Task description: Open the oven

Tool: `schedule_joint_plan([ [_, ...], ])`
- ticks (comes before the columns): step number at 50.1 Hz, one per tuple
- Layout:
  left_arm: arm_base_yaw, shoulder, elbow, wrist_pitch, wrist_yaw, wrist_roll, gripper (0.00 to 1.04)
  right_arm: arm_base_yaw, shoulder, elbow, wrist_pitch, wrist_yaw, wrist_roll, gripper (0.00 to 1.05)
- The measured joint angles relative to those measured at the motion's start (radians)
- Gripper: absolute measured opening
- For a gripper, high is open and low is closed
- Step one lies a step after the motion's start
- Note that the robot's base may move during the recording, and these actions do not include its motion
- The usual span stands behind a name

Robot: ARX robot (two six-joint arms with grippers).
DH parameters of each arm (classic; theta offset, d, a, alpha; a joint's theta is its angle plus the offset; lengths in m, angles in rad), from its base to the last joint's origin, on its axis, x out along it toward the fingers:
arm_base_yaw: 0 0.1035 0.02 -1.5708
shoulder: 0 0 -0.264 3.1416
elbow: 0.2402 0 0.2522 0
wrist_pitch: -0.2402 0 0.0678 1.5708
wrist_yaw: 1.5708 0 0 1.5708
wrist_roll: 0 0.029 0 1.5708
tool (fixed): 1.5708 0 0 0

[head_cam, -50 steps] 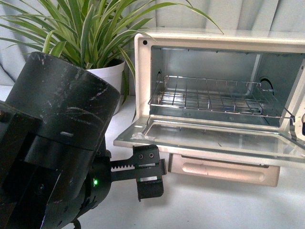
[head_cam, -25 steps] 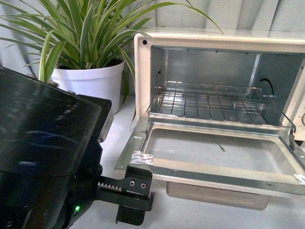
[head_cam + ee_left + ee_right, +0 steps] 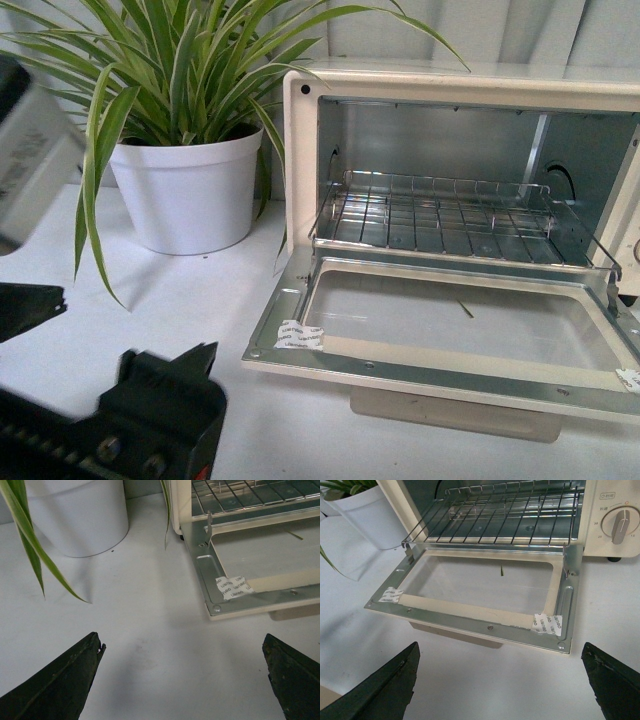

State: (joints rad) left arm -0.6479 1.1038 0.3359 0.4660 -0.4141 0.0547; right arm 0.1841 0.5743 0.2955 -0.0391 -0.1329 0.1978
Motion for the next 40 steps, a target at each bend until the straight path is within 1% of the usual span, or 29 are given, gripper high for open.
schedule_joint_plan([
  [6, -0.026, -0.126, -0.056, -0.036, -0.023, 0.002, 0.98, -0.01, -0.096, -0.043, -0.018, -0.004, -0.004, 0.95],
  [15, -0.076, -0.363, -0.155, -0.093, -0.115, 0.001, 0.98, -0.043, -0.272, -0.111, -0.079, -0.018, -0.003, 0.95],
  [23, -0.106, -0.578, -0.21, -0.234, -0.19, -0.013, 0.98, -0.081, -0.394, -0.156, -0.153, -0.034, 0.01, 0.95],
  [28, -0.092, -0.704, -0.236, -0.326, -0.209, -0.033, 0.98, -0.101, -0.451, -0.186, -0.126, -0.023, 0.023, 0.95],
  [34, -0.047, -0.769, -0.248, -0.348, -0.19, -0.06, 0.98, -0.105, -0.47, -0.2, -0.095, -0.015, 0.041, 0.95],
  [40, -0.043, -0.775, -0.248, -0.348, -0.187, -0.068, 0.98, -0.105, -0.472, -0.201, -0.093, -0.015, 0.046, 0.95],
])
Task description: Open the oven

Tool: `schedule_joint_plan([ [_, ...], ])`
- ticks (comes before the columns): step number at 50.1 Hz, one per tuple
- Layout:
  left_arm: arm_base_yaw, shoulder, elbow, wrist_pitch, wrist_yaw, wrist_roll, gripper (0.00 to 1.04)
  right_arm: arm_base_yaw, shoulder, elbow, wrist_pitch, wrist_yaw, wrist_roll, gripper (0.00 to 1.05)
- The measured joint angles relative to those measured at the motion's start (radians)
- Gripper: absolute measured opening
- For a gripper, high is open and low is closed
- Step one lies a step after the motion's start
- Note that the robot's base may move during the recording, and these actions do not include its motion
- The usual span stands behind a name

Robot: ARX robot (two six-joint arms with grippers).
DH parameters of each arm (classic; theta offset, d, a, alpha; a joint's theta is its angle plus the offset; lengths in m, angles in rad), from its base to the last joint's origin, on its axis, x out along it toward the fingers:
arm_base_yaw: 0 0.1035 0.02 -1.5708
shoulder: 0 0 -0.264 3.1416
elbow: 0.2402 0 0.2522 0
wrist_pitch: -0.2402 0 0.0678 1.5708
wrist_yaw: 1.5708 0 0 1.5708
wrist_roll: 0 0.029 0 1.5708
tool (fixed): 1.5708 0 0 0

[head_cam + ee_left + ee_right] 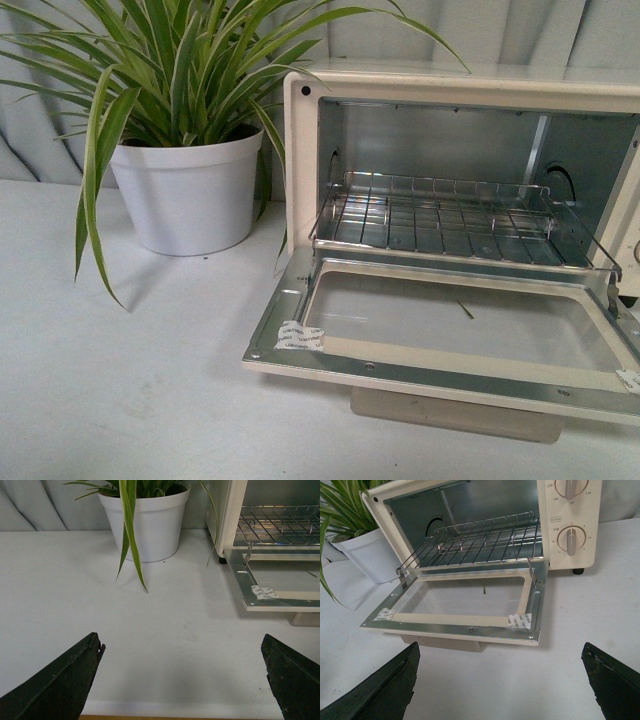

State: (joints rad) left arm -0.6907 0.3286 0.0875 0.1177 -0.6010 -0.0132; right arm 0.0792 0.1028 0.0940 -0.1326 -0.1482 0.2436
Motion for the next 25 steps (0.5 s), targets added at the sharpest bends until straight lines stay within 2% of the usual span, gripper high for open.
schedule_joint_plan([
  [3, 0.001, 0.0, 0.0, 0.0, 0.0, 0.0, 0.98, 0.002, -0.002, -0.002, 0.005, 0.014, -0.002, 0.95],
  [6, 0.017, -0.023, -0.035, 0.09, -0.03, 0.005, 0.87, 0.044, -0.036, -0.041, 0.103, 0.184, -0.089, 0.84],
  [9, 0.09, -0.092, -0.058, 0.081, 0.024, 0.005, 0.73, -0.024, -0.09, -0.079, 0.127, 0.149, -0.171, 0.7],
  [12, 0.163, -0.157, -0.075, 0.046, 0.097, 0.006, 0.6, -0.07, -0.097, -0.086, 0.127, 0.159, -0.203, 0.55],
  [14, 0.223, -0.198, -0.075, 0.008, 0.151, 0.006, 0.49, -0.076, -0.098, -0.087, 0.127, 0.154, -0.217, 0.47],
  [25, 0.397, -0.278, -0.075, -0.071, 0.322, 0.007, 0.12, -0.076, -0.099, -0.087, 0.128, 0.148, -0.234, 0.09],
])
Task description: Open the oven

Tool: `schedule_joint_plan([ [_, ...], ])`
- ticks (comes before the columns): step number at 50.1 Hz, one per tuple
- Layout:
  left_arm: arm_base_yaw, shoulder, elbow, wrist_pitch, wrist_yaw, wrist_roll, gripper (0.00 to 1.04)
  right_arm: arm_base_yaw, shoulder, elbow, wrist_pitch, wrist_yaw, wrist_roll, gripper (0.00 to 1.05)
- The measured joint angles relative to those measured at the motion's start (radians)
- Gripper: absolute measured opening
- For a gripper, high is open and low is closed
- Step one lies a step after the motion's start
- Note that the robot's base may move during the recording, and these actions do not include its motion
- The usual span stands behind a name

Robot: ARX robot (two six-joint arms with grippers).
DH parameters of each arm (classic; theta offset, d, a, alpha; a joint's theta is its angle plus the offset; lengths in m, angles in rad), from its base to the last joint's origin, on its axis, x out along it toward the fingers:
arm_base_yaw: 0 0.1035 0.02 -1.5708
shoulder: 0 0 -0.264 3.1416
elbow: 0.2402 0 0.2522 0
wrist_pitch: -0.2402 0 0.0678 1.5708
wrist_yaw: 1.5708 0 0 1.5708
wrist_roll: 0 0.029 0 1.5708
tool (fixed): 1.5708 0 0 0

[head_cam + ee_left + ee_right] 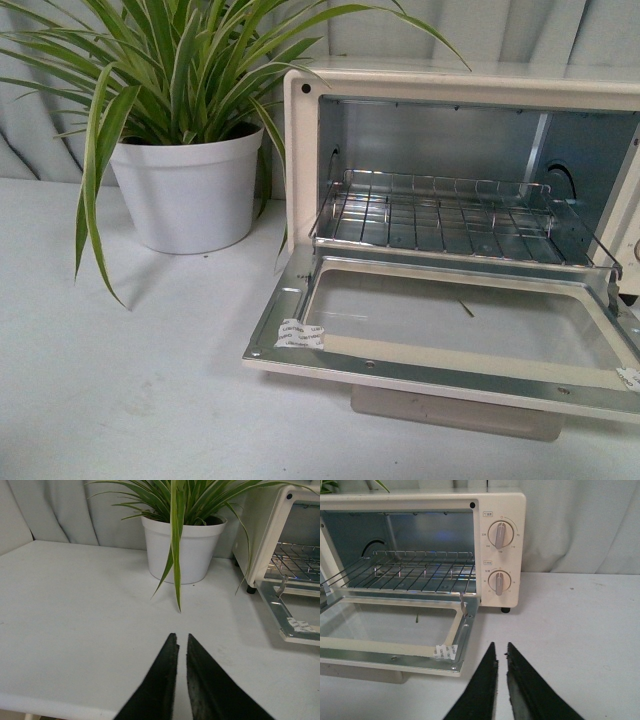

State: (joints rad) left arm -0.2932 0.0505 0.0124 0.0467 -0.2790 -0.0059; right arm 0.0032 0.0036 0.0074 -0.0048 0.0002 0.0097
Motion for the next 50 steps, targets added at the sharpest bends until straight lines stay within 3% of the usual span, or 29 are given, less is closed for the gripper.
schedule_joint_plan([
  [3, 0.032, -0.01, 0.0, -0.01, 0.031, -0.003, 0.04, 0.0, 0.0, 0.0, 0.0, 0.0, -0.007, 0.01],
  [10, 0.122, -0.031, 0.0, -0.03, 0.116, 0.001, 0.04, 0.0, 0.0, 0.0, 0.0, 0.0, -0.006, 0.01],
  [15, 0.242, -0.045, 0.0, -0.045, 0.258, 0.002, 0.04, -0.001, 0.0, 0.0, 0.0, 0.0, -0.006, 0.01],
  [18, 0.282, -0.046, 0.0, -0.047, 0.262, 0.001, 0.04, -0.001, 0.0, 0.0, 0.0, 0.001, -0.006, 0.01],
  [37, 0.289, -0.047, 0.0, -0.047, 0.275, 0.002, 0.04, -0.001, 0.0, 0.0, 0.0, 0.001, -0.006, 0.01],
  [42, 0.289, -0.047, 0.0, -0.047, 0.275, 0.001, 0.19, -0.001, 0.0, 0.0, 0.0, 0.001, -0.007, 0.09],
  [50, 0.289, -0.047, 0.0, -0.047, 0.275, 0.001, 0.47, -0.001, 0.0, 0.0, 0.0, 0.001, -0.007, 0.38],
])
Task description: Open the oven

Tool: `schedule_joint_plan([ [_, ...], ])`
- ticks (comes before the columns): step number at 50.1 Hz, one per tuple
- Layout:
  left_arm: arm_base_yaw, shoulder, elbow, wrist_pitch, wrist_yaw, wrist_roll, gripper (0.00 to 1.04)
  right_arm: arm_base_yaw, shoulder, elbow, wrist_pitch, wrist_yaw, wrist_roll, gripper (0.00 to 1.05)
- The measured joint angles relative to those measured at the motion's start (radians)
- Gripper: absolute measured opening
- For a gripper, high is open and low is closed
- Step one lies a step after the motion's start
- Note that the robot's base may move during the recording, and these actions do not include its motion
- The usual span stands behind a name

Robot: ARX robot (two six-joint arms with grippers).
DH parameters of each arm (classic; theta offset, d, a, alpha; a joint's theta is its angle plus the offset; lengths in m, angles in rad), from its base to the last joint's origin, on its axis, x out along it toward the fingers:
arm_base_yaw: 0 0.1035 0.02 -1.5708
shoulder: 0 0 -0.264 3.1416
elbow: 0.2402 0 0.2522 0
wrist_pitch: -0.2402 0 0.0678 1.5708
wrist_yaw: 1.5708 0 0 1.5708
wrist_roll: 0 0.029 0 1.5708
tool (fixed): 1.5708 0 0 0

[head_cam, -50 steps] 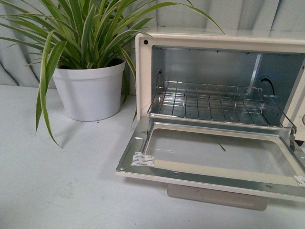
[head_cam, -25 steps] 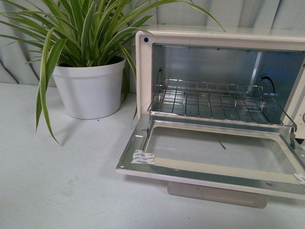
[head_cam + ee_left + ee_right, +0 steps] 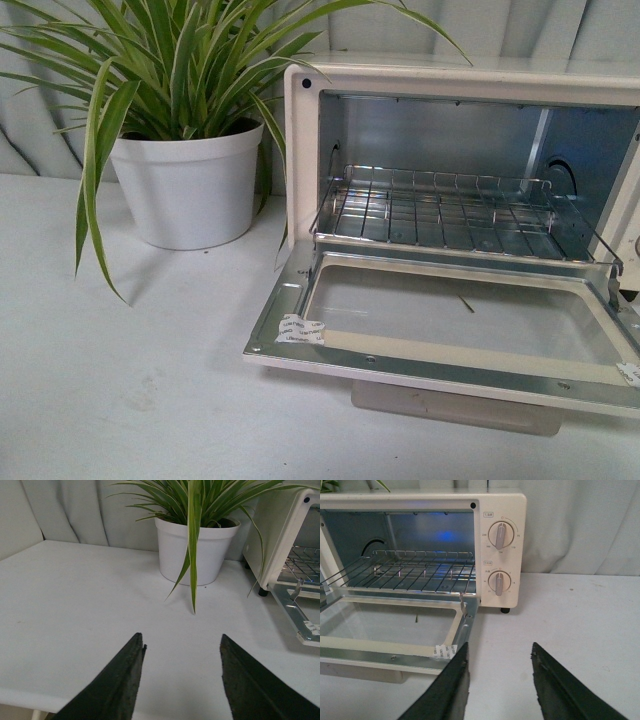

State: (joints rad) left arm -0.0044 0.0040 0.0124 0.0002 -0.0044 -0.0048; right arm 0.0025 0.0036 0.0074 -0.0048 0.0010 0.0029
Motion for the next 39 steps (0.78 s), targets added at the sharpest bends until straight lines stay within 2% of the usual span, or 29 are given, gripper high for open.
schedule_joint_plan([
  [2, 0.0, 0.0, 0.0, 0.0, 0.0, 0.0, 0.56, 0.0, 0.0, 0.0, 0.0, 0.0, 0.0, 0.48],
  [9, 0.0, 0.0, 0.0, 0.0, 0.0, 0.0, 0.81, 0.0, 0.0, 0.0, 0.0, 0.0, 0.0, 0.72],
  [12, 0.0, 0.0, 0.0, 0.0, 0.0, 0.0, 0.96, 0.0, 0.0, 0.0, 0.0, 0.0, 0.0, 0.86],
  [14, 0.0, 0.0, 0.0, 0.0, 0.0, 0.001, 1.0, 0.0, 0.0, 0.0, 0.0, 0.0, 0.0, 0.96],
  [16, 0.0, 0.0, 0.0, 0.0, 0.0, 0.001, 0.98, 0.0, 0.0, 0.0, 0.0, 0.0, 0.001, 0.96],
  [39, 0.0, 0.0, 0.0, 0.0, 0.0, 0.001, 0.98, 0.0, 0.0, 0.0, 0.0, 0.0, 0.0, 0.95],
])
